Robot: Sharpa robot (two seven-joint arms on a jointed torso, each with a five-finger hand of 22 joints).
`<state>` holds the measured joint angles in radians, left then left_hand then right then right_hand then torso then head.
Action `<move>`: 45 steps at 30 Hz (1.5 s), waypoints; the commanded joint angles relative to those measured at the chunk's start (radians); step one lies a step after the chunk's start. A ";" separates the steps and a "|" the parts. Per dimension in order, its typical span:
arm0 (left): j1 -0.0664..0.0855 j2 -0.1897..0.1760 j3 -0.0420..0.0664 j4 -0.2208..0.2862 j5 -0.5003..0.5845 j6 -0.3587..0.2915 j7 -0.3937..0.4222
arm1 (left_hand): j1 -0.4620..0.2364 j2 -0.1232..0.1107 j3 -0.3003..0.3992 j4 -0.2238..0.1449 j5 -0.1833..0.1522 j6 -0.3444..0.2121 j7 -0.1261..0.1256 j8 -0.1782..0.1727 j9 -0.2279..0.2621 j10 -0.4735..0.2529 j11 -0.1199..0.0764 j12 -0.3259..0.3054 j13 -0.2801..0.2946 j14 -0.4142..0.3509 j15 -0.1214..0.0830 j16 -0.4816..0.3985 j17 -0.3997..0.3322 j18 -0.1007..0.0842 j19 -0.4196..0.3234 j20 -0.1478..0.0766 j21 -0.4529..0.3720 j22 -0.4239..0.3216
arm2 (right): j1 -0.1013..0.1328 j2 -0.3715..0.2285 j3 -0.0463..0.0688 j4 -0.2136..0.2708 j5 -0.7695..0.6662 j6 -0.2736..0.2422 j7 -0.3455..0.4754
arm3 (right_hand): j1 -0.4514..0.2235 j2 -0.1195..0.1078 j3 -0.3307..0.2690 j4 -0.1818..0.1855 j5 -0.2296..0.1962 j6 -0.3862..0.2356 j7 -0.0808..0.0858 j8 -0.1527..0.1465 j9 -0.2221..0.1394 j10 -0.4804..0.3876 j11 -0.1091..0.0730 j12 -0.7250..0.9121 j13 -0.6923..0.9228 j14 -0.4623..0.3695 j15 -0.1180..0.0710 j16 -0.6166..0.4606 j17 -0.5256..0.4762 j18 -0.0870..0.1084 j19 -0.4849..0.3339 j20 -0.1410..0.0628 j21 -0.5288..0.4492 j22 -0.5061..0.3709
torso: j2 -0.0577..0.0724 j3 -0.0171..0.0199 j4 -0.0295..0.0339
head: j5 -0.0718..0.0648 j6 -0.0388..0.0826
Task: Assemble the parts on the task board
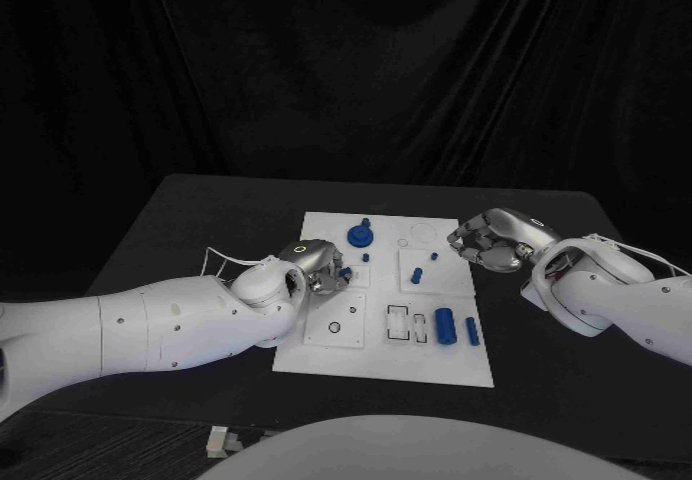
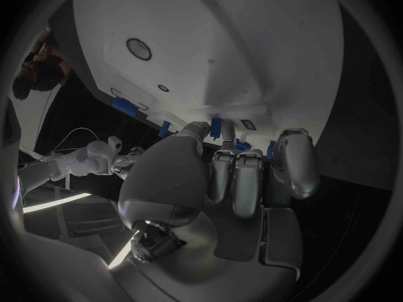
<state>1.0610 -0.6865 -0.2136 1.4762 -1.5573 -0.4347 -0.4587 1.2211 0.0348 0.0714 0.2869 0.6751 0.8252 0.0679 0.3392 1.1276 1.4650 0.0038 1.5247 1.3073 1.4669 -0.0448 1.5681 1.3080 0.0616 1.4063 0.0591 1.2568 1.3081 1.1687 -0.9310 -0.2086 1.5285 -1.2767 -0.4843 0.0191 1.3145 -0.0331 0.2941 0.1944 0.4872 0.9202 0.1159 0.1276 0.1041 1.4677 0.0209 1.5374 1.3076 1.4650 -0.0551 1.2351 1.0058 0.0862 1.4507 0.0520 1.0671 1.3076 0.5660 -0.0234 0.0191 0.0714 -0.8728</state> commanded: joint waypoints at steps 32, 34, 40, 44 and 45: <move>0.010 -0.048 0.001 0.018 0.021 -0.004 0.303 | 0.039 -0.021 0.350 -0.002 -0.062 -0.038 -0.005 0.104 0.048 0.047 -0.019 -0.005 0.212 0.104 -0.016 0.003 0.263 0.012 -0.021 -0.008 -0.004 0.166 | -0.003 -0.006 0.001 0.003 -0.002 0.008 -0.021 | 0.009 0.002 0.004 -0.005 0.004 -0.001 0.000 -0.001 -0.003 0.065 0.000 -0.005 0.188 0.017 0.002 -0.006 -0.001 0.011 0.002 0.002 -0.007 0.121 | 0.000 -0.0003 -0.0005 | -0.012 0.000; 0.030 -0.059 0.001 0.026 0.046 0.091 0.307 | 0.039 -0.024 0.364 -0.001 -0.072 -0.040 -0.004 0.107 0.048 0.048 -0.019 -0.005 0.213 0.104 -0.015 0.003 0.263 0.010 -0.018 -0.007 0.004 0.168 | -0.003 -0.008 0.001 0.004 -0.002 0.007 -0.021 | 0.009 0.002 0.004 -0.005 0.004 -0.001 0.000 -0.001 -0.003 0.065 0.000 -0.005 0.188 0.017 0.002 -0.006 -0.001 0.011 0.002 0.002 -0.007 0.121 | 0.000 -0.0005 -0.0003 | -0.014 0.000; 0.108 -0.075 0.001 0.032 0.095 0.376 0.278 | 0.012 -0.024 0.409 0.001 -0.141 -0.046 -0.002 0.112 0.040 0.042 -0.016 -0.010 0.208 0.104 -0.012 0.003 0.263 0.011 -0.027 -0.004 -0.001 0.167 | -0.003 -0.013 0.001 0.009 -0.002 0.005 -0.022 | 0.009 0.002 0.004 -0.005 0.004 -0.001 0.000 -0.001 -0.003 0.065 0.000 -0.005 0.188 0.017 0.002 -0.006 -0.001 0.011 0.002 0.002 -0.007 0.121 | -0.001 -0.0004 -0.0004 | -0.019 0.000; 0.176 -0.071 0.001 0.025 0.139 0.554 0.252 | 0.017 -0.028 0.452 -0.009 -0.167 -0.047 -0.004 0.114 0.034 0.044 -0.018 -0.007 0.211 0.104 -0.012 0.003 0.263 0.008 -0.022 -0.003 0.012 0.171 | -0.003 -0.012 0.001 0.011 -0.002 0.005 -0.022 | 0.009 0.002 0.004 -0.005 0.004 -0.001 0.000 -0.001 -0.003 0.065 0.000 -0.005 0.188 0.017 0.002 -0.006 -0.001 0.011 0.002 0.002 -0.007 0.121 | -0.001 0.0000 -0.0013 | -0.019 0.000; 0.195 -0.066 0.001 0.019 0.160 0.601 0.241 | 0.018 -0.030 0.460 -0.011 -0.171 -0.047 -0.004 0.115 0.034 0.046 -0.018 -0.005 0.213 0.104 -0.012 0.003 0.263 0.007 -0.021 -0.003 0.015 0.172 | -0.003 -0.012 0.001 0.011 -0.002 0.005 -0.022 | 0.009 0.002 0.004 -0.005 0.004 -0.001 0.000 -0.001 -0.003 0.065 0.000 -0.005 0.188 0.017 0.002 -0.006 -0.001 0.011 0.002 0.002 -0.007 0.121 | -0.001 0.0000 -0.0017 | -0.019 0.000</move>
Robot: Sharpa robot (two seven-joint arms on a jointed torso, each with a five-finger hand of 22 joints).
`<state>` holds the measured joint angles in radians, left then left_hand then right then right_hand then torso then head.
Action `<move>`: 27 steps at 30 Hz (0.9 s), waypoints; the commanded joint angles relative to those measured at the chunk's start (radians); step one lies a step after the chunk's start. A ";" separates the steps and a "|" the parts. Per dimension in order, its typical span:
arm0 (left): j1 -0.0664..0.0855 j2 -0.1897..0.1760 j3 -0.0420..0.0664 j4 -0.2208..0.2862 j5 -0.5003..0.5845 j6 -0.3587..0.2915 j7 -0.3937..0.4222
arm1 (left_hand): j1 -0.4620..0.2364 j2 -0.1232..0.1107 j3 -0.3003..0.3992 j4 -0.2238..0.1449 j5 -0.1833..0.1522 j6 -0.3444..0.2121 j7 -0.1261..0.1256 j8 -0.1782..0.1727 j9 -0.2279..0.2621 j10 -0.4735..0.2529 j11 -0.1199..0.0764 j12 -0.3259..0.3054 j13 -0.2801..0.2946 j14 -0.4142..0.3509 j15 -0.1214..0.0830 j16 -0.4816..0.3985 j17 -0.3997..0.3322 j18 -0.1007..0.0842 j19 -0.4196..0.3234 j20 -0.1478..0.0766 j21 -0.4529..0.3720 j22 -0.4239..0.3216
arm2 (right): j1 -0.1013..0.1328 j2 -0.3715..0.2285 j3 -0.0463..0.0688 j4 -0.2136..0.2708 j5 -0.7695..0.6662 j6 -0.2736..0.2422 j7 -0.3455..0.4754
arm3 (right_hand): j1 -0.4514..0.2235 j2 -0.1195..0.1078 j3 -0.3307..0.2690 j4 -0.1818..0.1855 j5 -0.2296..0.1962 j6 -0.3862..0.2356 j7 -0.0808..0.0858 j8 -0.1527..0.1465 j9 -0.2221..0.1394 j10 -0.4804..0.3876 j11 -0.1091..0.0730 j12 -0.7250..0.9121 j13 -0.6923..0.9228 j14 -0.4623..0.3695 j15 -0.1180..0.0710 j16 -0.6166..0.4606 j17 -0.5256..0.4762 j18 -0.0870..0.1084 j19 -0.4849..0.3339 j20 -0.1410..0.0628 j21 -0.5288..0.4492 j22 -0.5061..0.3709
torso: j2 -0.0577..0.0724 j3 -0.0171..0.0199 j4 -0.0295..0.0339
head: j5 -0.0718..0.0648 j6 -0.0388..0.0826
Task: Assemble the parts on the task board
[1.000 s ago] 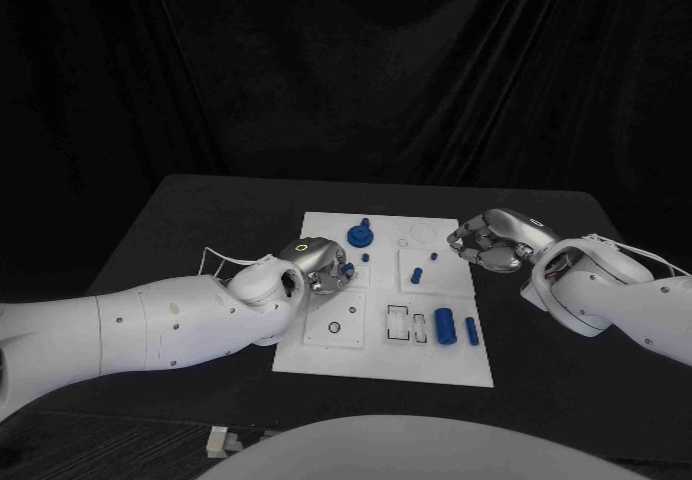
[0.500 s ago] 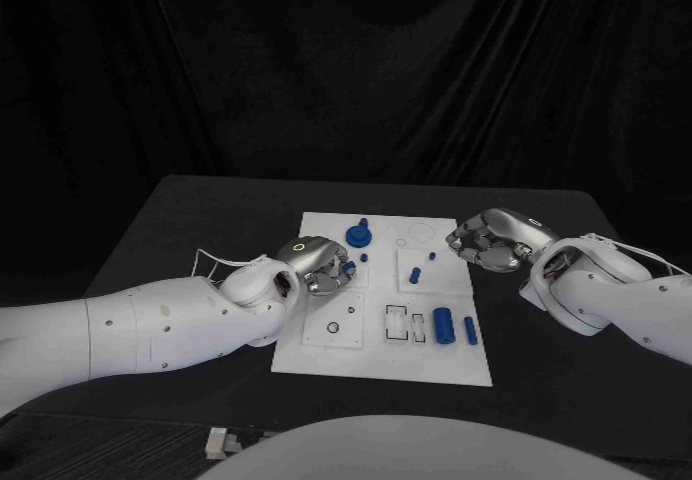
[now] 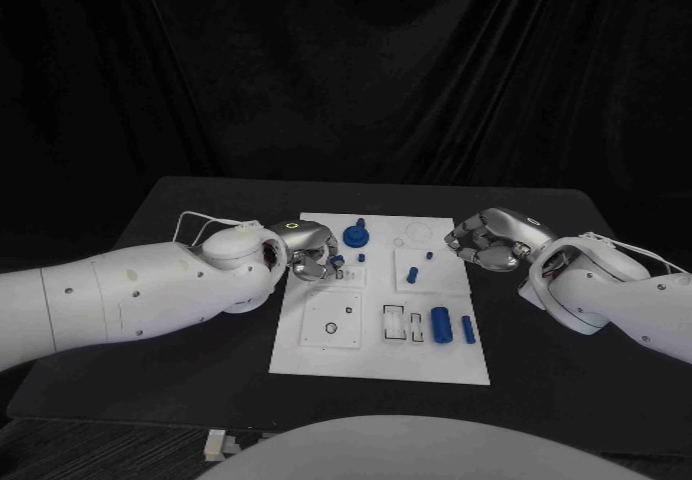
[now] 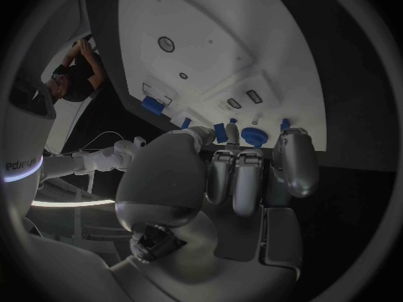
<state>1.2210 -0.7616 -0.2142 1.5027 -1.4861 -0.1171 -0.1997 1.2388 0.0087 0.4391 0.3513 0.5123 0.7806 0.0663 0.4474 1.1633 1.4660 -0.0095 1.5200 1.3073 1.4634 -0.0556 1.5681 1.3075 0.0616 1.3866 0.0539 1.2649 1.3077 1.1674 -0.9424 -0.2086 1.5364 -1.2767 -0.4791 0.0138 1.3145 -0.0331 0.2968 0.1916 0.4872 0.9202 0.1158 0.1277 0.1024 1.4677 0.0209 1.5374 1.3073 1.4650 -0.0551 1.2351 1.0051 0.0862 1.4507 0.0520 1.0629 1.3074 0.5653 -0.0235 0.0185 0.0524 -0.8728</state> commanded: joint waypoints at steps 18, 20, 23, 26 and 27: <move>0.139 0.189 0.002 -0.230 0.501 0.706 -0.270 | -0.029 -0.009 0.121 -0.080 -0.045 0.016 0.008 0.001 -0.025 0.042 0.011 -0.003 0.212 0.107 0.009 0.003 0.263 0.008 -0.012 0.009 -0.002 0.169 | -0.002 0.003 0.001 0.006 -0.002 0.001 -0.017 | 0.009 0.002 0.003 -0.004 0.004 -0.001 -0.001 -0.001 -0.002 0.065 -0.001 -0.005 0.187 0.017 0.001 -0.007 -0.001 0.011 0.002 0.001 -0.003 0.122 | 0.000 0.0005 -0.0003 | -0.004 0.000; 0.140 0.209 0.002 -0.256 0.517 0.710 -0.293 | -0.029 -0.011 0.124 -0.100 -0.036 0.020 0.012 -0.015 -0.042 0.043 0.017 -0.002 0.213 0.107 0.015 0.003 0.263 0.008 -0.012 0.014 -0.003 0.169 | -0.002 0.005 0.001 0.004 -0.002 0.002 -0.017 | 0.009 0.002 0.003 -0.004 0.004 -0.001 -0.001 -0.001 -0.002 0.065 -0.001 -0.005 0.187 0.017 0.001 -0.007 -0.001 0.011 0.002 0.001 -0.003 0.122 | 0.000 0.0004 0.0006 | -0.002 0.000; 0.141 0.238 0.002 -0.295 0.533 0.720 -0.317 | -0.029 -0.013 0.124 -0.109 -0.033 0.021 0.014 -0.023 -0.050 0.044 0.019 -0.001 0.214 0.107 0.017 0.003 0.263 0.008 -0.012 0.016 -0.002 0.169 | -0.002 0.009 0.001 0.002 -0.002 0.004 -0.017 | 0.009 0.002 0.003 -0.004 0.004 -0.001 -0.001 -0.001 -0.002 0.065 -0.001 -0.005 0.187 0.017 0.001 -0.007 -0.001 0.011 0.002 0.001 -0.003 0.122 | 0.001 0.0001 -0.0003 | 0.003 0.000; 0.141 0.269 0.002 -0.338 0.557 0.728 -0.336 | -0.031 -0.013 0.125 -0.118 -0.029 0.022 0.016 -0.032 -0.058 0.043 0.020 -0.002 0.213 0.107 0.018 0.003 0.263 0.009 -0.011 0.017 -0.001 0.169 | -0.002 0.013 0.001 0.001 -0.002 0.005 -0.017 | 0.009 0.002 0.003 -0.004 0.004 -0.001 -0.001 -0.001 -0.002 0.065 -0.001 -0.005 0.187 0.017 0.001 -0.007 -0.001 0.011 0.002 0.001 -0.003 0.122 | 0.002 -0.0001 0.0001 | 0.005 0.000; 0.141 0.277 0.002 -0.350 0.566 0.729 -0.340 | -0.031 -0.013 0.125 -0.118 -0.029 0.023 0.016 -0.032 -0.059 0.044 0.021 -0.001 0.214 0.107 0.018 0.003 0.263 0.009 -0.011 0.017 -0.001 0.169 | -0.002 0.013 0.001 0.000 -0.002 0.006 -0.017 | 0.009 0.002 0.003 -0.004 0.004 0.000 -0.001 -0.001 -0.002 0.065 -0.001 -0.005 0.187 0.017 0.001 -0.006 -0.001 0.011 0.002 0.001 -0.003 0.122 | 0.002 0.0000 0.0004 | 0.006 0.000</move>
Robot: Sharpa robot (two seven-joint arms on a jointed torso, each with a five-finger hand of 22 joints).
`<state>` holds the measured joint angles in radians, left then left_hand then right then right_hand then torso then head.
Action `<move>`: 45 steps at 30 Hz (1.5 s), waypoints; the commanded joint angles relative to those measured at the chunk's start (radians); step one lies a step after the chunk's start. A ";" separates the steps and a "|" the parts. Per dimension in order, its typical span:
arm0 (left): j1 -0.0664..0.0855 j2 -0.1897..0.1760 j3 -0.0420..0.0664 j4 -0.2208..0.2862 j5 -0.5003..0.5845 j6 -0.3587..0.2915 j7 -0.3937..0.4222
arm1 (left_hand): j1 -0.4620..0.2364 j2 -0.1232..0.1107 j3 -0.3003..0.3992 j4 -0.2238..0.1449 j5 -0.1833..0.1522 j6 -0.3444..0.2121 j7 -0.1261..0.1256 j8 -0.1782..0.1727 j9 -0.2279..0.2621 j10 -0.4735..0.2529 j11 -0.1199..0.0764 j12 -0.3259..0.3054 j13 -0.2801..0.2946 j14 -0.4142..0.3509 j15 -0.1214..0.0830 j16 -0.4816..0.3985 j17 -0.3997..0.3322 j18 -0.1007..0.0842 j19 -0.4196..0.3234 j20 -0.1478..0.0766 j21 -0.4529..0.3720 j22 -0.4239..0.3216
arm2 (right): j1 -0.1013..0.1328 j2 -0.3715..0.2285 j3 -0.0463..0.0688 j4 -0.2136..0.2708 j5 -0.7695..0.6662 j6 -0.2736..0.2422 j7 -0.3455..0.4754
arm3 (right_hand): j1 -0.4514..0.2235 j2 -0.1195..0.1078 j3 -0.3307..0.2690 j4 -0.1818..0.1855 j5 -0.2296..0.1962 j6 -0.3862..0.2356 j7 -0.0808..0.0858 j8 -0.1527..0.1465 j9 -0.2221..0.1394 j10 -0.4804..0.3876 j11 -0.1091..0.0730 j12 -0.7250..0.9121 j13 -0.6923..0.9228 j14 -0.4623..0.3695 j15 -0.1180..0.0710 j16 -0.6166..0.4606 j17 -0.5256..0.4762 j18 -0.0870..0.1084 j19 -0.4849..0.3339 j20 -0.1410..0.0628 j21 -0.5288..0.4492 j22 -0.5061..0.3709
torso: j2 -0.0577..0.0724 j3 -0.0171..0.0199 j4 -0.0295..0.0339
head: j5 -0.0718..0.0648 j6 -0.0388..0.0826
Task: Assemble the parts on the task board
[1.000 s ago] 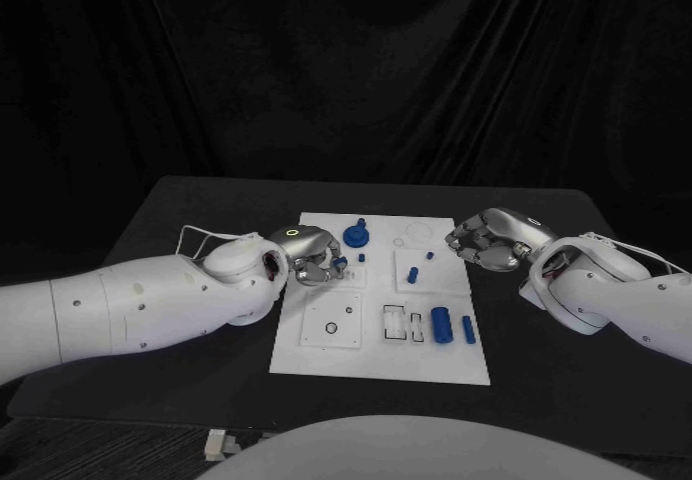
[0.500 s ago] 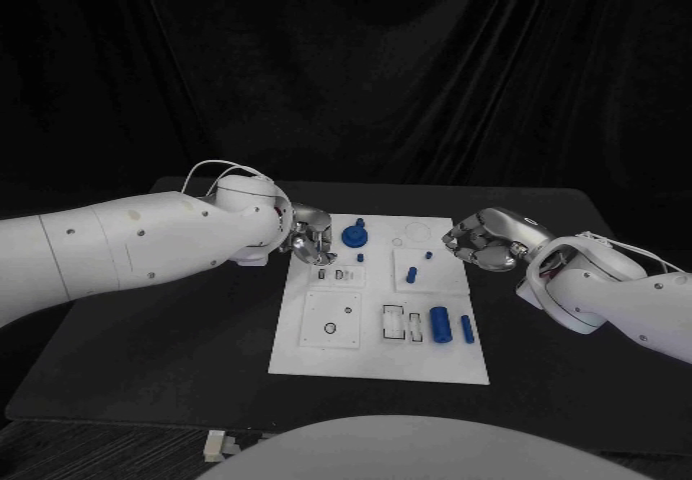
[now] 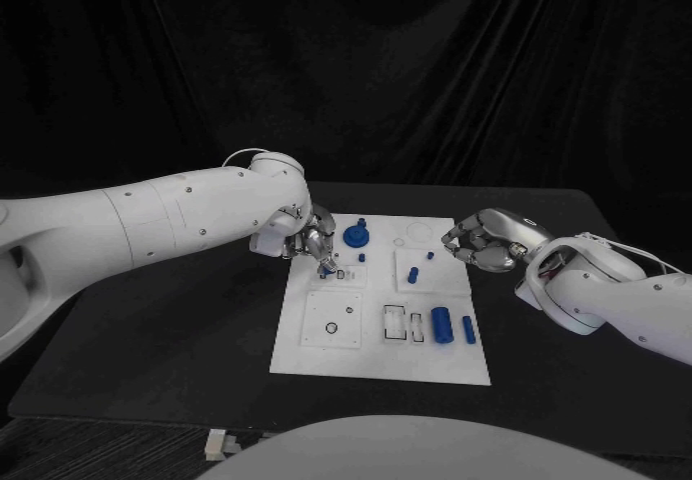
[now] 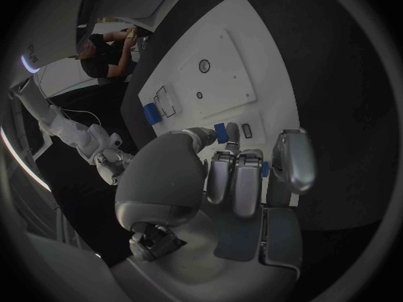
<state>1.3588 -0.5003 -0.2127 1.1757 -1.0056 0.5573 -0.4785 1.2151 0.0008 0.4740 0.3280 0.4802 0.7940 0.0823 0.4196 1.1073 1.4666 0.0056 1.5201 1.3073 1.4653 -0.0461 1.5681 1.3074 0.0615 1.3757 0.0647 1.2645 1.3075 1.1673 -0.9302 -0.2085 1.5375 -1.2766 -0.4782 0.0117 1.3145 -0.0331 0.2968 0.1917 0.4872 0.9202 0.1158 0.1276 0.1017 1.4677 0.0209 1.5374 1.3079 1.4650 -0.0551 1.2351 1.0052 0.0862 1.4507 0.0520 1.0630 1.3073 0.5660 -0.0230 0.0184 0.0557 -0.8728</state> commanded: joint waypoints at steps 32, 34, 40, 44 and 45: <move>-0.010 0.205 0.001 -0.283 0.135 0.155 -0.106 | 0.002 -0.020 0.076 -0.249 0.003 0.028 0.012 -0.072 -0.051 0.049 0.015 0.003 0.219 0.105 0.017 0.003 0.263 0.009 0.005 0.016 0.009 0.170 | -0.002 0.004 0.001 -0.002 -0.002 0.006 -0.015 | 0.009 0.002 0.004 -0.005 0.004 -0.003 -0.001 -0.003 -0.002 0.066 -0.002 -0.004 0.188 0.017 -0.001 -0.006 -0.001 0.011 0.002 0.000 -0.004 0.122 | 0.001 0.0000 0.0001 | 0.016 0.000; -0.011 0.207 0.001 -0.288 0.135 0.155 -0.106 | 0.004 -0.020 0.074 -0.254 0.002 0.029 0.012 -0.073 -0.051 0.050 0.015 0.004 0.220 0.105 0.017 0.003 0.263 0.009 0.006 0.016 0.010 0.171 | -0.002 0.006 0.001 -0.002 -0.002 0.007 -0.015 | 0.009 0.002 0.004 -0.005 0.004 -0.003 -0.001 -0.003 -0.002 0.066 -0.002 -0.004 0.188 0.017 -0.001 -0.006 -0.001 0.011 0.002 0.000 -0.004 0.122 | 0.001 -0.0003 0.0010 | 0.016 0.000; -0.016 0.213 0.001 -0.304 0.129 0.153 -0.108 | 0.007 -0.018 0.072 -0.261 0.002 0.029 0.012 -0.074 -0.051 0.052 0.015 0.006 0.222 0.105 0.017 0.003 0.263 0.008 0.006 0.016 0.011 0.171 | -0.002 0.008 0.001 -0.003 -0.002 0.008 -0.015 | 0.009 0.002 0.004 -0.005 0.004 -0.003 -0.001 -0.003 -0.002 0.066 -0.002 -0.004 0.188 0.017 -0.001 -0.006 -0.001 0.011 0.002 0.000 -0.004 0.122 | 0.001 -0.0004 0.0023 | 0.017 0.000; -0.023 0.219 0.001 -0.314 0.096 0.138 -0.107 | 0.009 -0.018 0.071 -0.265 0.002 0.030 0.012 -0.075 -0.051 0.053 0.015 0.007 0.222 0.105 0.017 0.003 0.263 0.008 0.007 0.016 0.013 0.171 | -0.002 0.008 0.001 -0.003 -0.002 0.008 -0.015 | 0.008 0.003 0.004 -0.005 0.004 -0.003 -0.002 -0.003 -0.002 0.066 -0.002 -0.004 0.188 0.017 -0.001 -0.007 -0.002 0.011 0.002 -0.001 -0.004 0.122 | 0.001 -0.0006 0.0024 | 0.017 0.000; -0.025 0.220 0.001 -0.316 0.091 0.134 -0.107 | 0.010 -0.018 0.070 -0.267 0.001 0.030 0.013 -0.075 -0.051 0.054 0.015 0.008 0.223 0.105 0.017 0.003 0.263 0.008 0.008 0.016 0.013 0.171 | -0.002 0.008 0.001 -0.002 -0.002 0.008 -0.016 | 0.008 0.003 0.004 -0.005 0.004 -0.003 -0.002 -0.003 -0.002 0.066 -0.002 -0.004 0.188 0.017 -0.001 -0.007 -0.002 0.011 0.002 -0.001 -0.004 0.122 | 0.001 -0.0007 0.0024 | 0.017 0.000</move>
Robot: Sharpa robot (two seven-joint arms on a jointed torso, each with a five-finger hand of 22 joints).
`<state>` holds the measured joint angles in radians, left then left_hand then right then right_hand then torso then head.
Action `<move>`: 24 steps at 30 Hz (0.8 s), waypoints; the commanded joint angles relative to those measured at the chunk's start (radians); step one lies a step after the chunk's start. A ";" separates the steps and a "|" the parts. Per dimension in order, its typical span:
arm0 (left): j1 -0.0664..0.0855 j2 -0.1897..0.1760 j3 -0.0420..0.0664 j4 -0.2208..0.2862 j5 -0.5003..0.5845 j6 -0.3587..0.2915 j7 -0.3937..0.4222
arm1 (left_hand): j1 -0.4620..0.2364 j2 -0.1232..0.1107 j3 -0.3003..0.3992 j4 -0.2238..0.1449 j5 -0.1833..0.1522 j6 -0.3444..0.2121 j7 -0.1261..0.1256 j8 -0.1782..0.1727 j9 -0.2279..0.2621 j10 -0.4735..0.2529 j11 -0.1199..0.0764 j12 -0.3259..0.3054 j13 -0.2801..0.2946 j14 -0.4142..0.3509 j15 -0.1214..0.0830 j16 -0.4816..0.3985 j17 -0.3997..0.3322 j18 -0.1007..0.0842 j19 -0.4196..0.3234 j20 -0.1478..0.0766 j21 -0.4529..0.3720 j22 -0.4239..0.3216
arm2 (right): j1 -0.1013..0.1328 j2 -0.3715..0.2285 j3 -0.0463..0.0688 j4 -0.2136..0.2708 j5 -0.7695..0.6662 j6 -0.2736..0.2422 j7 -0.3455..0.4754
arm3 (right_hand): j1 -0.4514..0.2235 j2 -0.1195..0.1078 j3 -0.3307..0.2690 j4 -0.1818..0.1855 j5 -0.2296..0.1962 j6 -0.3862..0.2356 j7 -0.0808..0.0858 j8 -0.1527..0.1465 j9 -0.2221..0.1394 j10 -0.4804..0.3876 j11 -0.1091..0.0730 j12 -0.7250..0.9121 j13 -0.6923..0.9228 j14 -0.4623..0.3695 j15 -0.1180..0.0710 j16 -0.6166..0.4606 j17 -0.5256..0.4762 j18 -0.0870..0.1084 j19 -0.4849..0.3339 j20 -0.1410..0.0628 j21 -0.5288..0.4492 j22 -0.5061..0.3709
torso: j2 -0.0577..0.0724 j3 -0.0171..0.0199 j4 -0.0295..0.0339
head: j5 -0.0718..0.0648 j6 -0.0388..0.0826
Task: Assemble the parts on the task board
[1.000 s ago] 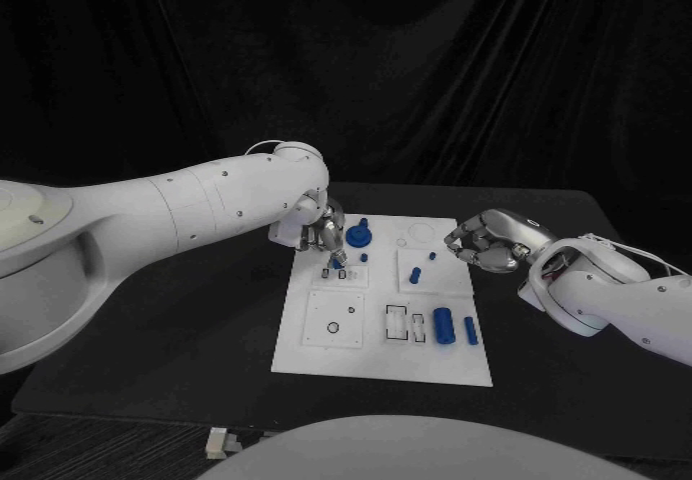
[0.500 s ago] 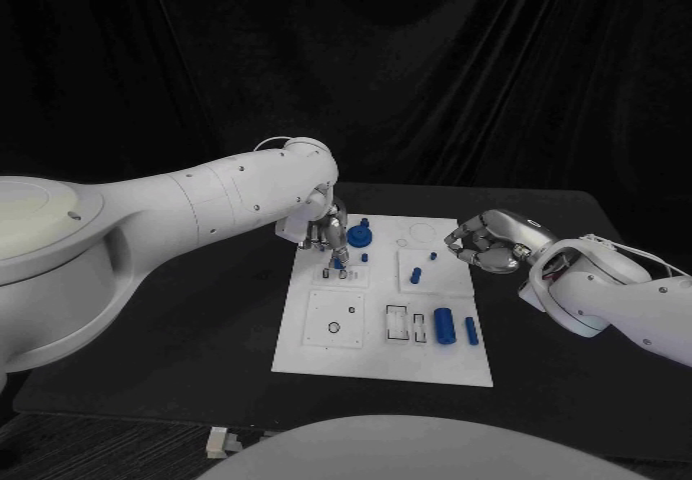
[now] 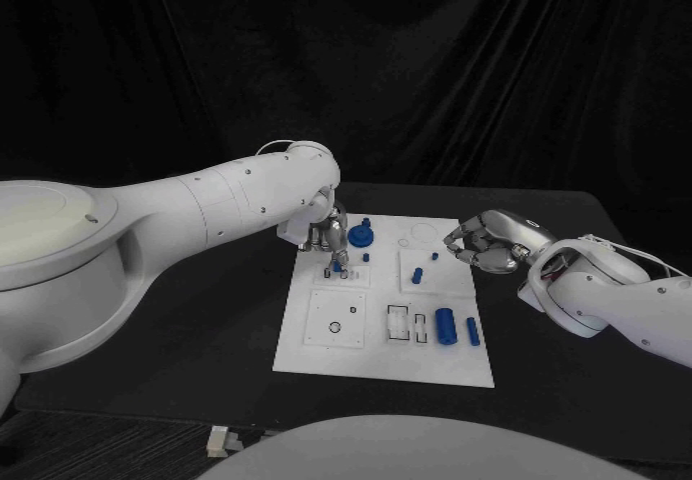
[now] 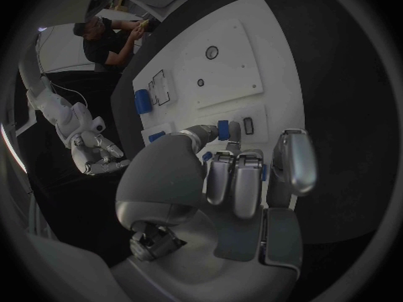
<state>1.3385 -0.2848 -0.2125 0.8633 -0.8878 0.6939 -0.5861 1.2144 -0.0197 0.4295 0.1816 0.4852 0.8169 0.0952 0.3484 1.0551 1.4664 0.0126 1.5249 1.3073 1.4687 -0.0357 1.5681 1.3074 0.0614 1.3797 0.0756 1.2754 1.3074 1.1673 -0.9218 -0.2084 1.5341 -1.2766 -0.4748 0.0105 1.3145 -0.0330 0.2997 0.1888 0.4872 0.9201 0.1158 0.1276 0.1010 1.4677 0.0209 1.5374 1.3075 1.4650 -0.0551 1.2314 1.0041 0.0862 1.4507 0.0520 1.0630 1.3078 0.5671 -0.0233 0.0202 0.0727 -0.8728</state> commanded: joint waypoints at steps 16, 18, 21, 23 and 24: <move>-0.030 0.022 0.001 -0.015 -0.052 -0.031 0.004 | 0.011 0.008 0.098 -0.136 -0.023 0.017 -0.002 -0.004 0.005 0.062 0.008 0.009 0.229 0.102 0.006 0.003 0.263 0.006 0.011 0.005 0.013 0.174 | -0.002 0.000 0.001 0.001 -0.002 0.008 -0.015 | 0.008 0.003 0.002 -0.002 0.004 -0.002 -0.002 -0.002 -0.001 0.066 -0.001 -0.004 0.189 0.017 -0.001 -0.003 0.000 0.011 0.002 -0.001 -0.004 0.122 | -0.001 -0.0004 -0.0014 | 0.003 0.000; -0.032 0.023 0.001 -0.015 -0.052 -0.036 0.005 | 0.011 0.008 0.097 -0.136 -0.025 0.017 -0.002 -0.004 0.005 0.062 0.008 0.009 0.228 0.102 0.006 0.003 0.263 0.006 0.011 0.005 0.013 0.174 | -0.002 -0.001 0.001 0.002 -0.002 0.008 -0.015 | 0.007 0.003 0.002 -0.002 0.004 -0.001 -0.002 -0.002 -0.001 0.066 0.000 -0.005 0.188 0.017 0.000 -0.004 -0.001 0.011 0.002 -0.001 -0.005 0.121 | 0.000 -0.0004 -0.0012 | 0.003 0.000; -0.032 0.023 0.001 -0.015 -0.052 -0.039 0.005 | 0.011 0.008 0.097 -0.136 -0.025 0.018 -0.002 -0.004 0.005 0.062 0.008 0.009 0.229 0.102 0.006 0.003 0.263 0.006 0.010 0.005 0.012 0.174 | -0.002 -0.001 0.001 0.001 -0.002 0.008 -0.015 | 0.007 0.003 0.002 -0.002 0.004 -0.001 -0.002 -0.002 -0.001 0.066 0.000 -0.005 0.188 0.017 0.000 -0.004 -0.001 0.011 0.002 -0.001 -0.005 0.121 | 0.000 -0.0004 -0.0013 | 0.002 0.000; -0.033 0.023 0.001 -0.015 -0.052 -0.040 0.006 | 0.011 0.008 0.097 -0.136 -0.025 0.018 -0.002 -0.004 0.005 0.062 0.008 0.009 0.229 0.102 0.006 0.003 0.263 0.006 0.010 0.005 0.012 0.174 | -0.002 -0.001 0.001 0.001 -0.002 0.008 -0.015 | 0.007 0.003 0.002 -0.002 0.004 -0.001 -0.002 -0.002 -0.001 0.066 0.000 -0.005 0.188 0.017 0.000 -0.004 -0.001 0.011 0.002 -0.001 -0.005 0.121 | -0.001 -0.0002 -0.0011 | 0.003 0.000; -0.033 0.022 0.001 -0.015 -0.052 -0.040 0.006 | 0.011 0.008 0.097 -0.136 -0.025 0.018 -0.002 -0.004 0.005 0.062 0.008 0.009 0.229 0.102 0.006 0.003 0.263 0.006 0.010 0.005 0.012 0.174 | -0.002 -0.001 0.001 0.001 -0.002 0.008 -0.015 | 0.007 0.003 0.002 -0.002 0.004 -0.001 -0.002 -0.002 -0.001 0.066 0.000 -0.005 0.188 0.017 0.000 -0.004 -0.001 0.011 0.002 -0.001 -0.005 0.121 | -0.001 -0.0002 -0.0010 | 0.003 0.000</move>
<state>1.3118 -0.2641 -0.2109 0.8471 -0.9342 0.6669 -0.5867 1.2205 -0.0135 0.4116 0.1636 0.4647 0.8326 0.0968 0.3482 1.0612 1.4664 0.0126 1.5294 1.3073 1.4687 -0.0357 1.5681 1.3074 0.0613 1.3834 0.0793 1.2839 1.3073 1.1673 -0.9224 -0.2084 1.5344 -1.2766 -0.4717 0.0101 1.3145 -0.0331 0.2997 0.1888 0.4872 0.9201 0.1159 0.1277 0.1012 1.4677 0.0209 1.5374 1.3074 1.4650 -0.0551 1.2314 1.0042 0.0862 1.4507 0.0520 1.0630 1.3075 0.5663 -0.0235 0.0191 0.0751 -0.8728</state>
